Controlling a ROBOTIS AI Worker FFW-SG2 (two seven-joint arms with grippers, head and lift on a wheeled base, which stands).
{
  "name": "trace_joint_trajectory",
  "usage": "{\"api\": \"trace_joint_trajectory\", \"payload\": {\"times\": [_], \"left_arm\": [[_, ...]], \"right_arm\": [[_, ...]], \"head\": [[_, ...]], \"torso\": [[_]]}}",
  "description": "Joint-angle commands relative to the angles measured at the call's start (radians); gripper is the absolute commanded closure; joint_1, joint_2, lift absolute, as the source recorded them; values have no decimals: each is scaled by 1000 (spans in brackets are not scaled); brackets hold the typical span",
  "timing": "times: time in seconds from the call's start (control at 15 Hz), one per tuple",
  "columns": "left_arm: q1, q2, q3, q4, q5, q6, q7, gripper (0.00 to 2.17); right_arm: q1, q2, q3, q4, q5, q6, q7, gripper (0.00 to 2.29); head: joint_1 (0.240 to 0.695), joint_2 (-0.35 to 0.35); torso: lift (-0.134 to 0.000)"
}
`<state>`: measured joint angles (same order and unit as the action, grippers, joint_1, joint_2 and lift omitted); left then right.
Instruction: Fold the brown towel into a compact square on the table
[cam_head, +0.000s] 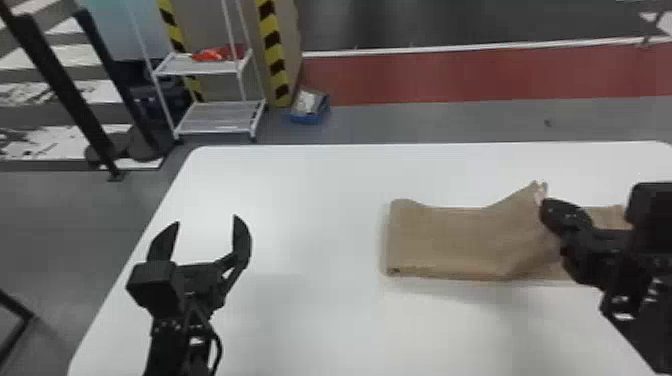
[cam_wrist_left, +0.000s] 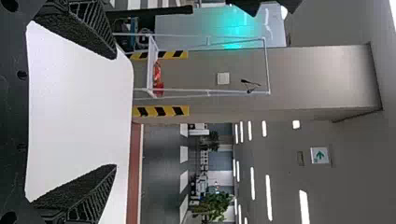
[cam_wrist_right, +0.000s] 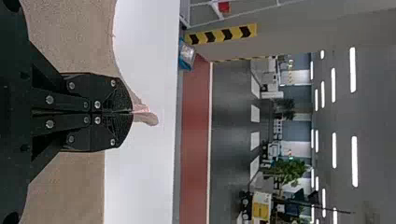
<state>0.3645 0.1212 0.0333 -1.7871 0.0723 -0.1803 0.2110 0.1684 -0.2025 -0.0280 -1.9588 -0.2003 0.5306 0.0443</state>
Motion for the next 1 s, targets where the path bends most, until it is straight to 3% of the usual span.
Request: {"api": "trace_joint_trajectory", "payload": {"times": [0.0, 0.13, 0.27, 0.4, 0.53, 0.73, 0.93], "left_arm": [[-6, -2, -20, 0, -8, 35, 1, 39], [-7, -5, -32, -8, -14, 42, 4, 39], [-18, -8, -39, -8, -20, 54, 8, 39], [-18, -8, -46, -12, -22, 75, 14, 39], [-12, -8, -46, -17, -22, 75, 16, 39], [-7, -5, -59, -17, -42, 75, 16, 39], [-6, -8, -66, -17, -46, 78, 18, 39]], "right_arm": [[-26, 3, -16, 133, 33, -62, 17, 1359], [-37, 5, -16, 159, 27, -89, 32, 1362], [-20, 5, -43, 87, 10, -80, 51, 1359], [0, 5, -121, -35, -45, 3, 85, 1359], [-26, -3, -205, -55, -48, 55, 109, 1359], [-109, -31, -243, 141, -1, 95, 206, 1359], [-148, -32, -202, 327, 68, -62, 226, 1359]], "head": [[695, 73], [695, 31], [695, 19], [695, 17], [695, -1], [695, -47], [695, -99]], "torso": [[-118], [-118], [-118], [-118], [-118], [-118], [-118]]}}
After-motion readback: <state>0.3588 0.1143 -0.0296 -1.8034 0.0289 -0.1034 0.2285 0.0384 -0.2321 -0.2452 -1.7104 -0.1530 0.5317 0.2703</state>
